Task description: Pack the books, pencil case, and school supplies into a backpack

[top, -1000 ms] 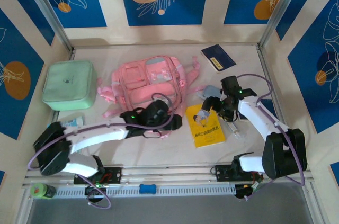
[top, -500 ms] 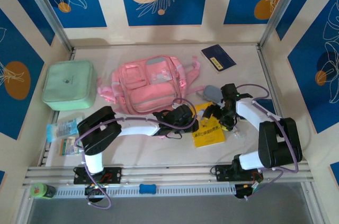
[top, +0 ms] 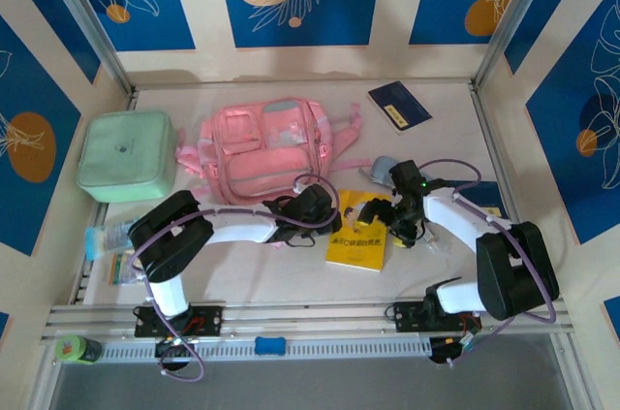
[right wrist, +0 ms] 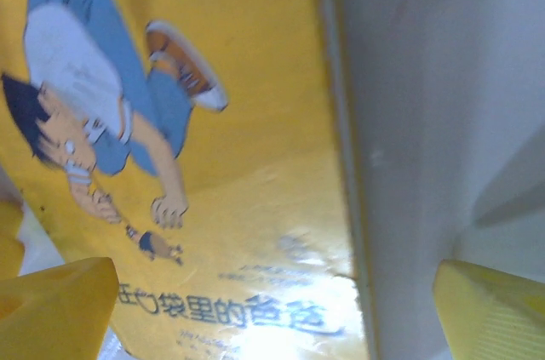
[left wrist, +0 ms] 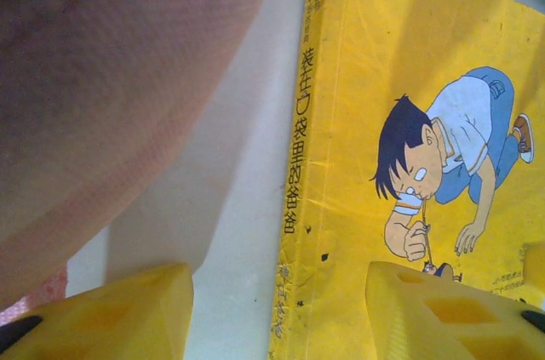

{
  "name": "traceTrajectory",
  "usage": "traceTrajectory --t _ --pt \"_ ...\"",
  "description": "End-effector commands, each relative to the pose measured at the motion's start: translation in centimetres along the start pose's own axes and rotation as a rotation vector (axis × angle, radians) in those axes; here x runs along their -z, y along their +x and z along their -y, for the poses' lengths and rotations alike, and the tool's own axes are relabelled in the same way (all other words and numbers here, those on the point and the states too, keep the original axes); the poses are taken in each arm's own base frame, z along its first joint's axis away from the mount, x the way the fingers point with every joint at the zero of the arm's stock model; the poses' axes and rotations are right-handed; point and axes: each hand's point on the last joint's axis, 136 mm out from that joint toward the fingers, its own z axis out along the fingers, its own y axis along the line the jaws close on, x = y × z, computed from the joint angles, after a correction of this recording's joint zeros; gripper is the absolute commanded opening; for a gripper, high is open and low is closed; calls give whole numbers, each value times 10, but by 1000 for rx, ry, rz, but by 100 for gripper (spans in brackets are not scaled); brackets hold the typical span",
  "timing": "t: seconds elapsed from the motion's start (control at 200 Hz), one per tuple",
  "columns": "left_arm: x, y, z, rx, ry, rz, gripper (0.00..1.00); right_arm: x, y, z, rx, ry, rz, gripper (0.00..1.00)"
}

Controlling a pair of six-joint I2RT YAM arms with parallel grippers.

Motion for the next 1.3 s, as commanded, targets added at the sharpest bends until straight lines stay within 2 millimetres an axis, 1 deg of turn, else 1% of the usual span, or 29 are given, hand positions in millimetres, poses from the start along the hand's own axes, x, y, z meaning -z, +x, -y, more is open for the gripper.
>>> traceTrajectory --t 0.0,0.065,0.105,0.18,0.24,0.315,0.38,0.43,0.485,0.56,0.605,0.655,0.735,0.79,0.855,0.96,1.03,1.156,1.206,1.296 --pt "-1 8 -1 -32 0 -28 54 -12 13 10 22 11 -75 93" --pt "-2 12 5 -40 16 -45 53 -15 15 8 39 13 -80 92" --pt "-3 15 8 -48 26 -48 52 -15 15 1 62 -16 -74 91" --pt "-6 20 13 -55 36 -65 51 -14 18 -15 69 -96 -85 85" --pt "-7 22 13 -59 36 -72 51 -14 21 -24 87 -128 -91 83" --pt "-8 24 16 -65 49 -75 50 -15 21 -28 92 -135 -102 79" --pt "-8 25 20 -72 58 -83 49 -17 21 -31 89 -146 -119 78" --pt "-8 26 19 -78 49 -85 49 -17 20 -29 88 -127 -120 78" --pt "-8 27 21 -80 55 -90 49 -14 19 -32 96 -138 -119 76" --pt "-8 28 24 -87 61 -96 49 -7 21 -47 129 -210 -117 74" --pt "-8 28 24 -90 56 -94 48 -3 23 -52 138 -231 -116 74" --pt "-7 28 21 -91 41 -89 48 -2 23 -52 141 -222 -113 74" --pt "-7 28 16 -87 19 -85 48 -1 20 -43 136 -170 -94 73" --pt "-8 29 17 -87 26 -88 48 -2 20 -40 138 -160 -94 73" --pt "-9 30 18 -87 31 -94 48 0 21 -42 143 -182 -103 72" --pt "-8 30 13 -89 6 -90 48 12 22 -46 169 -202 -82 72" --pt "-8 30 8 -92 -12 -85 48 20 24 -53 188 -248 -74 72" --pt "-5 26 7 -110 -21 -63 47 32 27 -62 206 -348 -71 71" --pt "-5 27 5 -113 -37 -66 47 34 27 -62 199 -368 -71 70" --pt "-6 27 6 -117 -35 -69 47 36 26 -60 179 -390 -71 66"
